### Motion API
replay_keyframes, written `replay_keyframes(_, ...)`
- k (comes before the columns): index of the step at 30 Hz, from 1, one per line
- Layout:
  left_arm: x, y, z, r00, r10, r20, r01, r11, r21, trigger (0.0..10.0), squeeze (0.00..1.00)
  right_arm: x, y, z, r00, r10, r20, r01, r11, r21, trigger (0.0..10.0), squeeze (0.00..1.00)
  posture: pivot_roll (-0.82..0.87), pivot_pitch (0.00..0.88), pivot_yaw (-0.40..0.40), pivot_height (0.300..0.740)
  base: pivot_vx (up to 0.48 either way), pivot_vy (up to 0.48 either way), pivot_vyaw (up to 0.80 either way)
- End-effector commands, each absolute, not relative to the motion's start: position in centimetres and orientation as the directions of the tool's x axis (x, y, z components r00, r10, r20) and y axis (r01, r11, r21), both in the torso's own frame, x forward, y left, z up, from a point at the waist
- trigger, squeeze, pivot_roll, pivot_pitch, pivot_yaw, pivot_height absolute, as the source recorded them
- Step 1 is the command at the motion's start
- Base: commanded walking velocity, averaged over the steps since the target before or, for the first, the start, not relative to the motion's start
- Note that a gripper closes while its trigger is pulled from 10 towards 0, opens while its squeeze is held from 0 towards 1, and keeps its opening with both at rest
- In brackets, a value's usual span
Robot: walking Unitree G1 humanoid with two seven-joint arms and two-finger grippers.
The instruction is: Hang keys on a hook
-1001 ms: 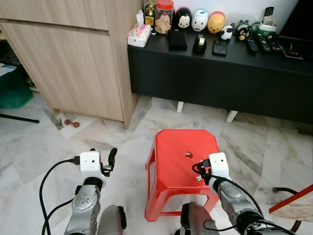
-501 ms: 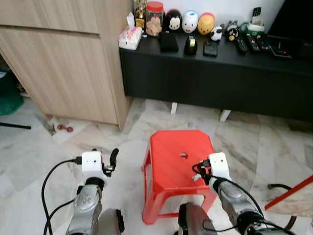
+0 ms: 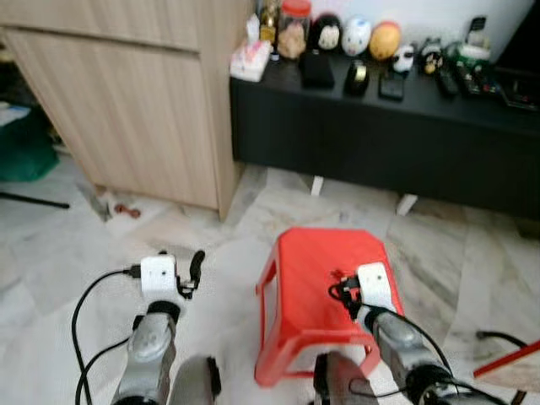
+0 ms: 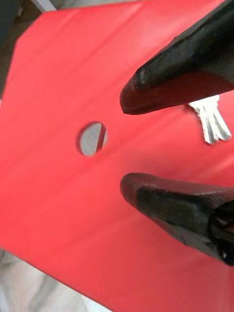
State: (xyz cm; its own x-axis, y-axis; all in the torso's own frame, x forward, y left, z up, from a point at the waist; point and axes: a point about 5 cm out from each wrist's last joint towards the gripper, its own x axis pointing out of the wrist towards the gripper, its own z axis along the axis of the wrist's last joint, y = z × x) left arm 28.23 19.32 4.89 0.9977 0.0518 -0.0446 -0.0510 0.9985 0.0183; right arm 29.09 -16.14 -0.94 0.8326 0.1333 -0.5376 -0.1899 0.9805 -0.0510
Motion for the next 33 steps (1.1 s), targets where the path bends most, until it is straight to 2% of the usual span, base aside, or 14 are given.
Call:
replay_keyframes(1,27.99,18.94,4.46,0.998,0.042,-0.057,-0.041,0.999,0.019,10.0,0.0,28.67,-16.7,-1.33,0.82,0.121,-0.56,-0.184,0.981,-0.057,10.0,0.0,0.01,0.115,-0.07,0.602,0.251,0.0,0.0)
replay_keyframes(17,28.03,18.83,4.48,0.998,0.039,-0.052,-0.038,0.999,0.016,10.0,0.0,28.55,-16.68,-1.43,0.818,0.122,-0.562,-0.185,0.981,-0.056,10.0,0.0,0.01,0.117,-0.07,0.602,0.274,0.0,0.0)
replay_keyframes(33,27.93,18.91,4.45,0.998,0.038,-0.052,-0.038,0.999,0.014,10.0,0.0,28.42,-16.86,-1.58,0.81,0.115,-0.575,-0.188,0.98,-0.07,10.0,0.0,0.01,0.121,-0.069,0.602,0.0,0.0,0.0)
